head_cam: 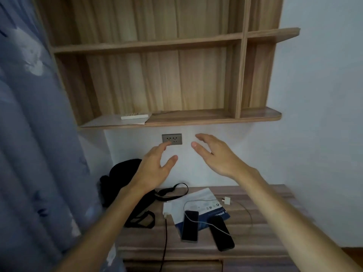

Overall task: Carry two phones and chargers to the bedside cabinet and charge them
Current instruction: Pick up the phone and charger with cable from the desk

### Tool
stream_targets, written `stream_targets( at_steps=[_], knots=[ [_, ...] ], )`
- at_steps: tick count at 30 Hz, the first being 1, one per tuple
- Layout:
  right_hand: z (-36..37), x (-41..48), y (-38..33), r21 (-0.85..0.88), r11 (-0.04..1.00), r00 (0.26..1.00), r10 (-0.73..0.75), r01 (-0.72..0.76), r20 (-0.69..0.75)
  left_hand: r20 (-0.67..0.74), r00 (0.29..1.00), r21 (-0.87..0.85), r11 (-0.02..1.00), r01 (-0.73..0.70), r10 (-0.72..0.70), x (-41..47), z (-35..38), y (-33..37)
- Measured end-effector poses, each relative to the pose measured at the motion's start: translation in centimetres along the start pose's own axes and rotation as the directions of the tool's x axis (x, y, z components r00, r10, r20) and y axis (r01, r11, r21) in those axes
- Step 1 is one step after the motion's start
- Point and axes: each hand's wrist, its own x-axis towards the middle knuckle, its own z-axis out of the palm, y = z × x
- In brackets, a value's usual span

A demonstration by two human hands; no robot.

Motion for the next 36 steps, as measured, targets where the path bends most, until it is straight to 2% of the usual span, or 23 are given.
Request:
stream_targets(
  at_steps=[11,21,27,36],
  knots=[
    [2.8,7.1,9.2,0.011,1.000,0.997,-0.003,0.002,0.082,0.014,0.993,-0.013,0.993,0.115,-0.115,7.2,5.8,-5.1],
    [8.4,11.8,14.4,0.005,0.998,0.993,0.066,-0.066,0.094,0.082,0.978,-0.053,0.980,0.194,-0.189,11.5,10.1,-13.7],
    [12.3,13.5,17.3,0.014,0.991,0.988,0.128,-0.130,0.087,0.164,0.963,-0.092,0.969,0.230,-0.213,13.3,12.9,-18.0],
    [19.2,10.6,22.5,0.042,0.952,0.933,0.289,-0.305,0.212,0.335,0.893,-0.105,0.929,0.354,-0.302,12.2,18.4,-23.2]
  ],
)
